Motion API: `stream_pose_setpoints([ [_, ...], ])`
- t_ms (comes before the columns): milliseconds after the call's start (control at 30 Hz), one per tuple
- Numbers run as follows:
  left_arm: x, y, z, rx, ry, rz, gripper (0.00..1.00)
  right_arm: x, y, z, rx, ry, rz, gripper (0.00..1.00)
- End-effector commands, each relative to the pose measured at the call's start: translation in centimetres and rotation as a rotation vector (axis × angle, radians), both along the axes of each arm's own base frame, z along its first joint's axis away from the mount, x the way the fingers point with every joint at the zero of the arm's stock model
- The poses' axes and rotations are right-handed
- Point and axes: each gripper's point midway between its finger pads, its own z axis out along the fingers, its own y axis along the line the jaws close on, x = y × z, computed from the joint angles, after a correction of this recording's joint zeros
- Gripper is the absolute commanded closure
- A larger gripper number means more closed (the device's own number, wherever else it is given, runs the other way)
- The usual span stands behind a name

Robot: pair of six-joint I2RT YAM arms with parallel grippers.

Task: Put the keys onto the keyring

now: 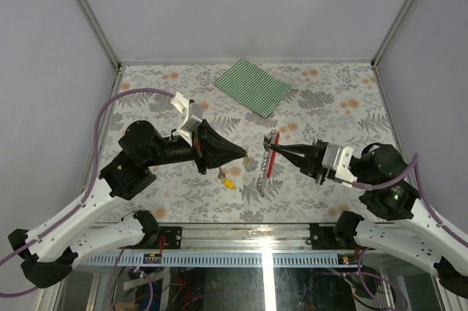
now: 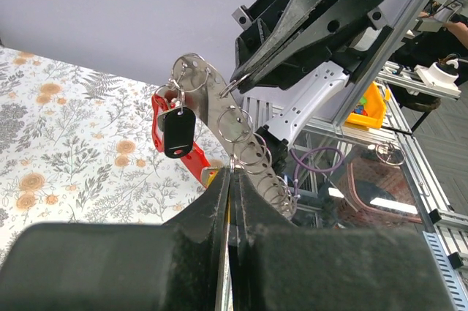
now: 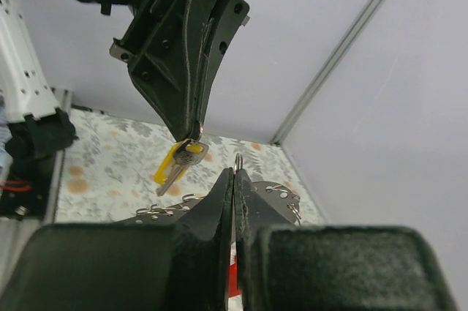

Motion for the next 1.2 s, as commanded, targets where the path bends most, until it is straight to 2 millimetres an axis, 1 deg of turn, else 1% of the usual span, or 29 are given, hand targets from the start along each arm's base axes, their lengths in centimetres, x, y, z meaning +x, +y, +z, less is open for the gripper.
stream_pose_setpoints([
  [0,-0.3,0.8,1.8,-0.054,-0.064,0.023,1.0,-1.3,-1.1,5.2,0.201,0.103,0.043,1.0],
  [167,-0.6,1.1,2.4,-0.064,-0.102,0.016,1.0,-2.4,-0.6,5.7,0.274,0.158,0.135,1.0],
  [400,-1.1,1.1,3.0,-0.078,-0.143,-0.012,1.0,-3.1,0.3,6.4,0.33,0.177,0.216,1.0],
  [633,-1.2,0.9,3.2,-0.078,-0.164,-0.024,1.0,-3.8,0.7,6.8,0.344,0.144,0.273,1.0],
  [867,-0.9,0.9,2.7,-0.052,-0.164,-0.014,1.0,-5.4,1.1,5.3,0.22,-0.137,0.315,1.0],
  [1000,-0.7,0.9,2.5,-0.042,-0.166,0.0,1.0,-5.7,1.3,4.6,0.15,-0.294,0.308,1.0],
  [1167,-0.4,0.7,2.2,-0.028,-0.175,0.003,1.0,-5.4,1.4,3.3,0.086,-0.519,0.268,1.0],
])
